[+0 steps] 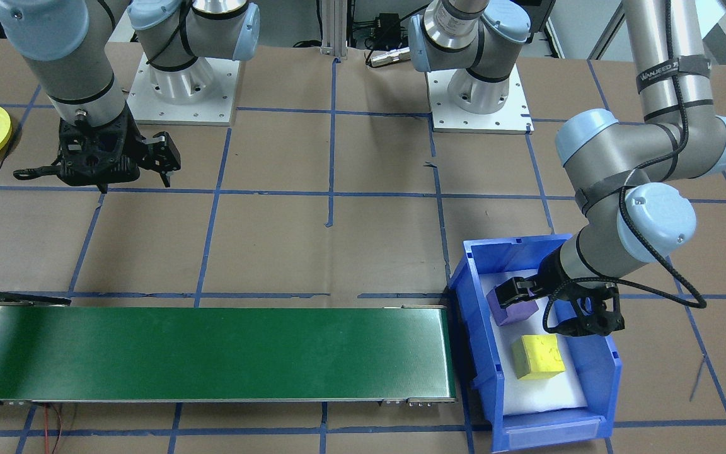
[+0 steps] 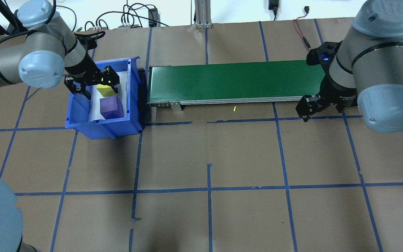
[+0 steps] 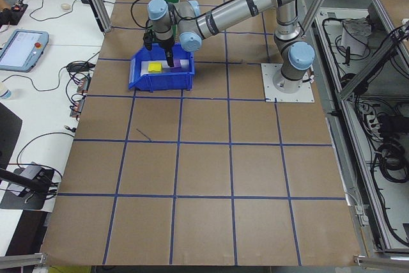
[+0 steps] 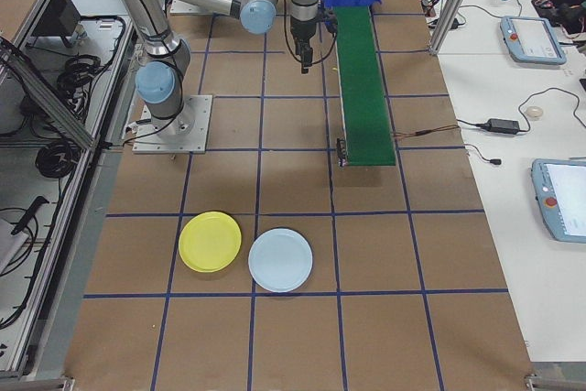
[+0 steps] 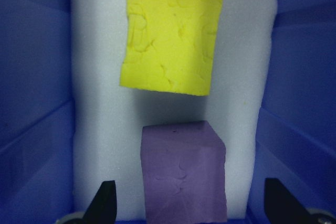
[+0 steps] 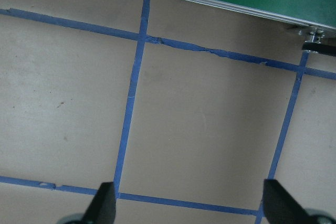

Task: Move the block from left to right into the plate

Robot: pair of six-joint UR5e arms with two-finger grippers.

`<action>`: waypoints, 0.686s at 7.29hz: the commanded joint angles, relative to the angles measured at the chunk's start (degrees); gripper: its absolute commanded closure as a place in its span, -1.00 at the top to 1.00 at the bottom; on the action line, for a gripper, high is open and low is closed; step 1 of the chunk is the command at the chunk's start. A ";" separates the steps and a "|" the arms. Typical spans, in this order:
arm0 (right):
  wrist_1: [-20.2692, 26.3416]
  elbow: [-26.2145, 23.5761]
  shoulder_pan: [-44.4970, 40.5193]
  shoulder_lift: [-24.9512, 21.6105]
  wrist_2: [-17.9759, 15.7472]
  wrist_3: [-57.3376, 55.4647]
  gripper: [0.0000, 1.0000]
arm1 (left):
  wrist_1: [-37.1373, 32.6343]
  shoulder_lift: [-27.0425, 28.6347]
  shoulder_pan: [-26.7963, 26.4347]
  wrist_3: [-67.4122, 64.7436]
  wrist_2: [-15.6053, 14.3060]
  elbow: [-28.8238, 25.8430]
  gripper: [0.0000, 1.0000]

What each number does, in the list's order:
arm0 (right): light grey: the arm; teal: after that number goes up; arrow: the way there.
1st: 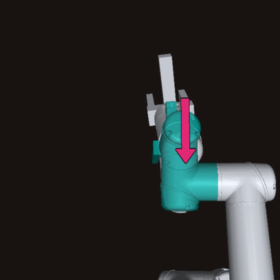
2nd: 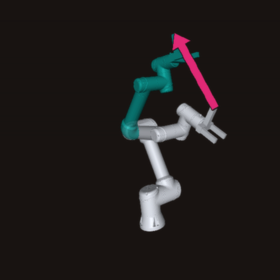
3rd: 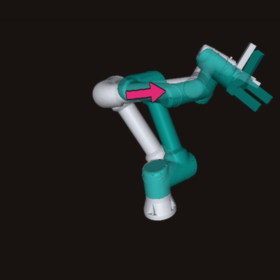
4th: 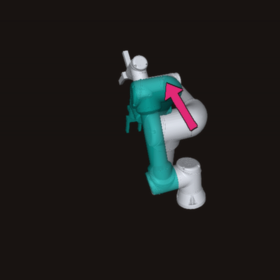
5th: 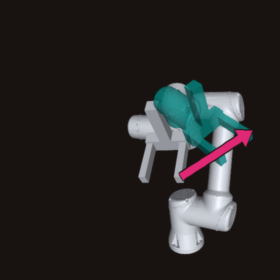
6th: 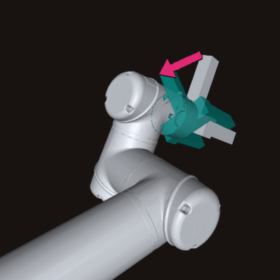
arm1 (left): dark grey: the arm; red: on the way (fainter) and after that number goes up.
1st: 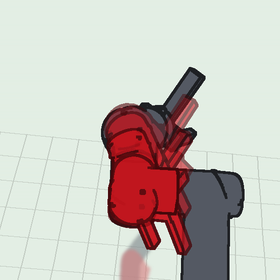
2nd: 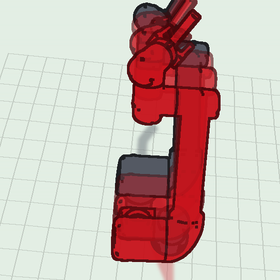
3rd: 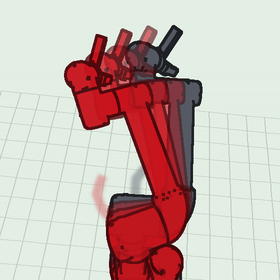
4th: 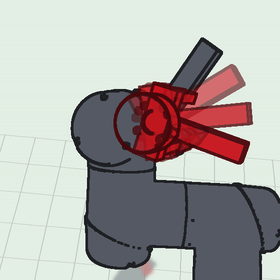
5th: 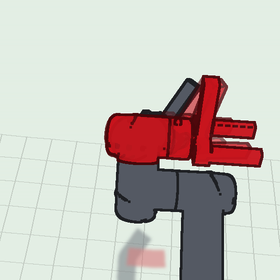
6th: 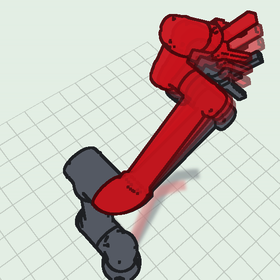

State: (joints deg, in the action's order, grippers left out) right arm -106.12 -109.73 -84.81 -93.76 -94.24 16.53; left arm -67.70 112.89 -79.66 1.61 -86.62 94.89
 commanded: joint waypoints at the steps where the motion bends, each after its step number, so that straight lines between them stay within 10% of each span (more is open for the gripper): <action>1: 0.03 0.04 0.00 0.06 -0.24 0.00 1.00 | 0.90 2.32 0.03 0.49 -0.13 1.52 0.86; 3: 0.03 0.04 0.00 0.06 -0.24 -0.09 1.00 | 0.90 2.42 0.03 1.90 -0.22 1.27 -0.56; 5: -0.06 0.04 0.00 0.06 -0.33 -0.09 1.00 | -1.80 -0.03 0.03 0.85 -0.31 -2.31 -0.49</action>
State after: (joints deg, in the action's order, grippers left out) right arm -106.15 -109.69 -84.81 -93.70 -94.53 16.44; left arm -67.54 114.24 -79.63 2.98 -86.86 95.03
